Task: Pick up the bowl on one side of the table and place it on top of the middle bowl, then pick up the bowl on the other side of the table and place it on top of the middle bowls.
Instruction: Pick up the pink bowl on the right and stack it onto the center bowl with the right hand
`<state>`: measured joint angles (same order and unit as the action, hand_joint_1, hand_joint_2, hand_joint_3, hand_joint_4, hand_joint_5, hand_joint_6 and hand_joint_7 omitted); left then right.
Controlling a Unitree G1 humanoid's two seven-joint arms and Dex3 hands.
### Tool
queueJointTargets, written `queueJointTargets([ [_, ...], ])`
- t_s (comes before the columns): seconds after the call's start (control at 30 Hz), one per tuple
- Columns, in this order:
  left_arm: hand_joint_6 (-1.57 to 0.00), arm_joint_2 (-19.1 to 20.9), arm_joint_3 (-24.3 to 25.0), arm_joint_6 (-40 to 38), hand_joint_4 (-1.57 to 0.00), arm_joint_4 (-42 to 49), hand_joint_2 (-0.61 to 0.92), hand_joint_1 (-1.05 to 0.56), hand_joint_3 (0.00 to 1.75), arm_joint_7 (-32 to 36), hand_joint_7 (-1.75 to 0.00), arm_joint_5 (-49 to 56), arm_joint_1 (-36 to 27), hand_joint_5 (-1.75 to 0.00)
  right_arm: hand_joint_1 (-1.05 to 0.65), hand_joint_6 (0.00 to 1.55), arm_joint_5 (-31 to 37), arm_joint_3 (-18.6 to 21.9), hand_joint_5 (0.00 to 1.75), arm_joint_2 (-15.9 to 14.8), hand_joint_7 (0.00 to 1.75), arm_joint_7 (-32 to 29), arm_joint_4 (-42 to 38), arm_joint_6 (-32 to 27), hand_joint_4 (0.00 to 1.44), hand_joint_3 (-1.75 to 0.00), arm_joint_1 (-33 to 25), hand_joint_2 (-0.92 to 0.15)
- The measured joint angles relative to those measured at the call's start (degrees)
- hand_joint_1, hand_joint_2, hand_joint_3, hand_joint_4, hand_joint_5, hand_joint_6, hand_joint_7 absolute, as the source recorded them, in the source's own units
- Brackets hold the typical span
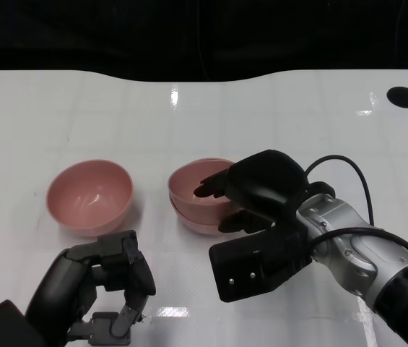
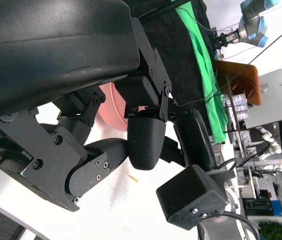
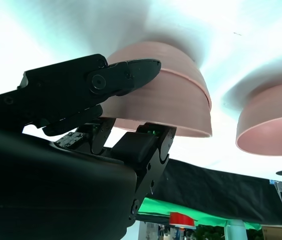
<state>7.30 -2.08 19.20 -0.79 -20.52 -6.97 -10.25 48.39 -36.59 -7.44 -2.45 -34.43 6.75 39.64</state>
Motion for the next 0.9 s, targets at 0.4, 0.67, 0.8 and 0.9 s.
queueJointTargets([
  [0.4,-0.84,0.0,0.0,1.0,-0.86,0.9,0.58,-0.23,1.05,0.0,-1.49,0.7,0.4,-1.69,-0.59,0.67,1.7,0.0,0.45,-3.0,0.0,4.5,7.0,-0.3,0.56,-0.17,-0.7,-0.92],
  [0.67,-0.84,0.0,0.0,0.9,-0.86,0.9,0.64,-0.26,0.93,0.2,-1.47,1.5,0.4,-1.68,-0.58,0.68,2.2,0.0,0.43,-5.2,0.01,6.2,11.2,-0.4,0.59,-0.15,-3.7,-0.92],
  [0.8,-0.85,0.0,0.1,0.8,-0.86,0.7,0.58,-0.22,1.03,0.7,-1.46,2.0,0.3,-1.68,-0.56,0.66,2.2,0.4,0.41,-6.3,0.0,5.3,12.9,0.0,0.57,-0.14,-6.2,-0.92],
  [0.9,-0.86,0.0,0.1,0.0,-0.87,0.1,0.45,-0.2,1.23,0.7,-1.46,1.9,0.1,-1.68,-0.57,0.58,2.1,1.6,0.45,-6.9,0.0,2.5,14.6,0.9,0.5,-0.13,-8.3,-0.92],
])
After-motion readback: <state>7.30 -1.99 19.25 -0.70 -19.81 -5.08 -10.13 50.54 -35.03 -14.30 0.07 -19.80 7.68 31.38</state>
